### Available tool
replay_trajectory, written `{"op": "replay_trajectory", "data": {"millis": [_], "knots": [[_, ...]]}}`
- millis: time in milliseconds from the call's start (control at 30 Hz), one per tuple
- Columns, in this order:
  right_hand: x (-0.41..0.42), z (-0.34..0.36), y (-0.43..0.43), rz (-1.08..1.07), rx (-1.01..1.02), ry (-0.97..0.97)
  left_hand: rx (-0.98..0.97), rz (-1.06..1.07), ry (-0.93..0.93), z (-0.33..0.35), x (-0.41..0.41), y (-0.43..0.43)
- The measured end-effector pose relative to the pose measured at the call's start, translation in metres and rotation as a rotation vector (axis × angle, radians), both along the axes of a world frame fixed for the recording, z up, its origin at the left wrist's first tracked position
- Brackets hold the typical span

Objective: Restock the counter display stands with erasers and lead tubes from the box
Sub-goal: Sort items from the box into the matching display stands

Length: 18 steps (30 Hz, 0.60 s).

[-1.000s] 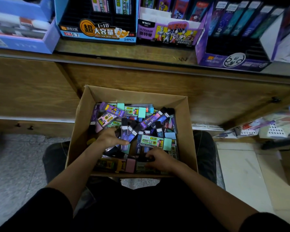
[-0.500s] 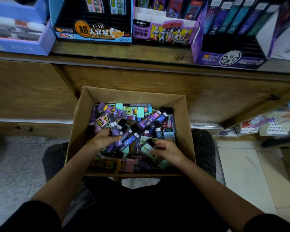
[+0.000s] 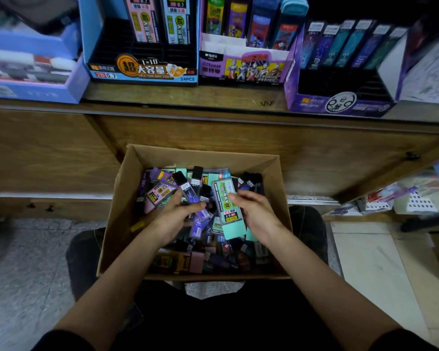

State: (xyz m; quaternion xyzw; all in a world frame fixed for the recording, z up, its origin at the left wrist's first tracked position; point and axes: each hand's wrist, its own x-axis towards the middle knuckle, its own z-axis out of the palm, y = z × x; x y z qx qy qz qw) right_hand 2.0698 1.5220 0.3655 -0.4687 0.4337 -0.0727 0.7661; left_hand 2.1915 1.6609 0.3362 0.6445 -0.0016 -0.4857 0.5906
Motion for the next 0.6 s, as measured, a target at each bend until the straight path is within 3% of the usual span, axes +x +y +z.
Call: {"op": "replay_trajectory", "data": {"millis": [167,333,500,600], "knots": [[0.011,0.014,0.002,-0.076,0.110,-0.087,-0.209,-0.023,0.076,0.017,-0.006,-0.016],[0.018,0.023,0.007,-0.043,0.074,-0.111,-0.278,0.126,0.142,0.033,-0.012,-0.029],[0.024,0.029,0.013,-0.035,-0.040,-0.023,-0.249,0.030,-0.104,0.042,-0.020,-0.029],[0.022,0.037,0.012,-0.054,0.096,-0.117,-0.240,0.086,-0.186,0.047,-0.018,-0.031]]}}
